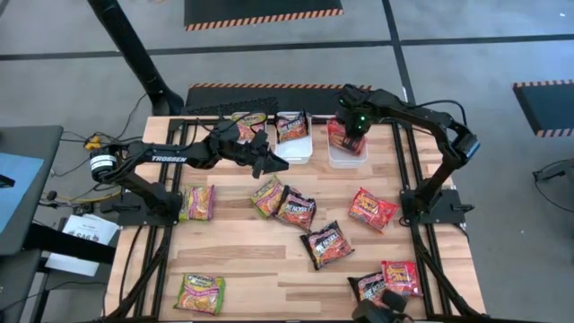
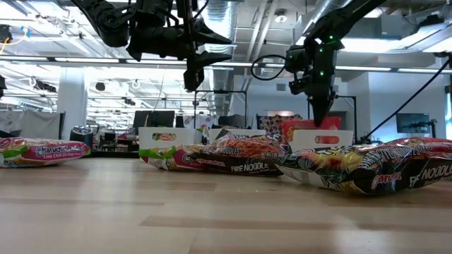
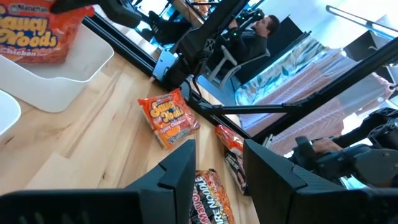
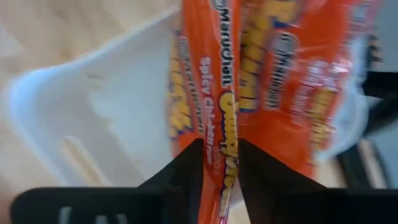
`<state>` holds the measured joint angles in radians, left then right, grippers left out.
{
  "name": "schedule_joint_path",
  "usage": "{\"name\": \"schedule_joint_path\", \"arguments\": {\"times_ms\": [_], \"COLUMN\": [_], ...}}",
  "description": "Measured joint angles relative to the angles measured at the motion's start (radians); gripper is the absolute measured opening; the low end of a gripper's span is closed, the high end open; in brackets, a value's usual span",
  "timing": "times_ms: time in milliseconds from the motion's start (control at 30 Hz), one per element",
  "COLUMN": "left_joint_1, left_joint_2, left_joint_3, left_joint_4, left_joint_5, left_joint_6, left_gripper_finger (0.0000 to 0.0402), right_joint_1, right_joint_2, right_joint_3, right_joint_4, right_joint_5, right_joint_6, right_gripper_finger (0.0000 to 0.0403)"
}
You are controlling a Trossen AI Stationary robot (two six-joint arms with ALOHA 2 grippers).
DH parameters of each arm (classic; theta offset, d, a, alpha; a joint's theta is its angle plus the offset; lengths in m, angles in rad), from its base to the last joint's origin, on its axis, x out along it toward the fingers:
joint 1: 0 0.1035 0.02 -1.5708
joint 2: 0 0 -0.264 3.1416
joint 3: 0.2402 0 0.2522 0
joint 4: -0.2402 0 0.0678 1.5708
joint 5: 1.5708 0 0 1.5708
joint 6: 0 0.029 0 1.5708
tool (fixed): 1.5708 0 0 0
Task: Sort Maruchan noodles
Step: Put the orange noodle pack into the right white bin
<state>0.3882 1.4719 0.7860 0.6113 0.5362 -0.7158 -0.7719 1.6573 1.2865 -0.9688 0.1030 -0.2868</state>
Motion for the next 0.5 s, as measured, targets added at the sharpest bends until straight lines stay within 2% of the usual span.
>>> {"name": "schedule_joint_path", "arguments": {"times_ms": [133,267,500], "left_joint_1": [0.003,0.003,0.003], "left_joint_2": [0.000,0.000,0.000], "left_joint_3": [0.000,0.000,0.000], "left_joint_4": [0.000,0.000,0.000], "left_joint_5": [0.000,0.000,0.025], "left_joint_6": [-0.001,-0.002,-0.002], "left_gripper_finger": [0.0119,0.0119,0.0119], "right_joint_1": [-0.001,-0.003,-0.003], "right_joint_2": [-0.001,-0.001,-0.012], "right_joint_3": [0.029,0.042,0.042], "right_joint_4": [-0.026,-0.012,-0.022], "right_joint_5": [0.095,0.123,0.127], "right_joint_6": [0.000,0.000,0.003], "right_gripper_finger": [0.0152,0.0163,0.0158]}}
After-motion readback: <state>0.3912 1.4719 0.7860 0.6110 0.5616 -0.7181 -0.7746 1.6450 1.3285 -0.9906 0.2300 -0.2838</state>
